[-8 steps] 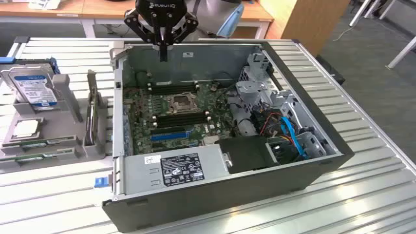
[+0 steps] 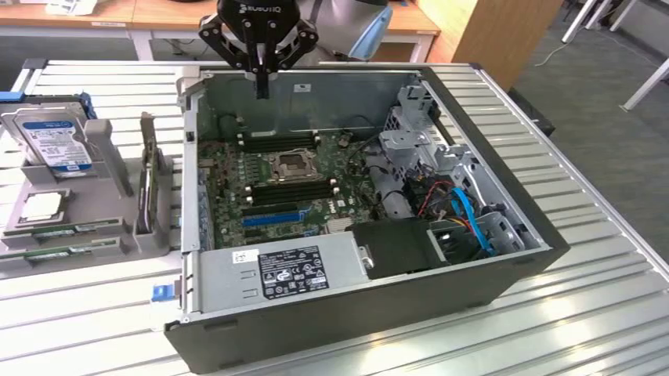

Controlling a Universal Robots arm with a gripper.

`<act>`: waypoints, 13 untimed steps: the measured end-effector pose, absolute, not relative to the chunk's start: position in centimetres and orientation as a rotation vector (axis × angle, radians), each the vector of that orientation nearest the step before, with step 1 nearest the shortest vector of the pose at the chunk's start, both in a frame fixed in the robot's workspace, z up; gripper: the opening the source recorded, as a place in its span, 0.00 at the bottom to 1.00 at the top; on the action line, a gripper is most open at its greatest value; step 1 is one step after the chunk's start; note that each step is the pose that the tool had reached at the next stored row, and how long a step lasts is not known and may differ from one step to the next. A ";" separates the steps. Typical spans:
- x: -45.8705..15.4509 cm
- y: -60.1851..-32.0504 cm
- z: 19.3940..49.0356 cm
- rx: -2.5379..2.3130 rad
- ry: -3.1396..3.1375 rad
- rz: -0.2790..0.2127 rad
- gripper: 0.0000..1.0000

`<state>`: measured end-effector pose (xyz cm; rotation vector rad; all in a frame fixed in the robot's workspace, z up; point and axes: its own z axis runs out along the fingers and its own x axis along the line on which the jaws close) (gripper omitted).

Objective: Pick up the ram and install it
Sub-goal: 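Reach for the ram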

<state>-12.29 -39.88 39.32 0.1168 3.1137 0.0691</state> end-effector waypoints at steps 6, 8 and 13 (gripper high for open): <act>-12.6 -39.9 39.3 0.117 3.114 0.069 0.10; -12.7 -39.9 39.3 0.117 3.114 0.069 0.10; -12.9 -39.9 39.3 0.117 3.114 0.069 0.10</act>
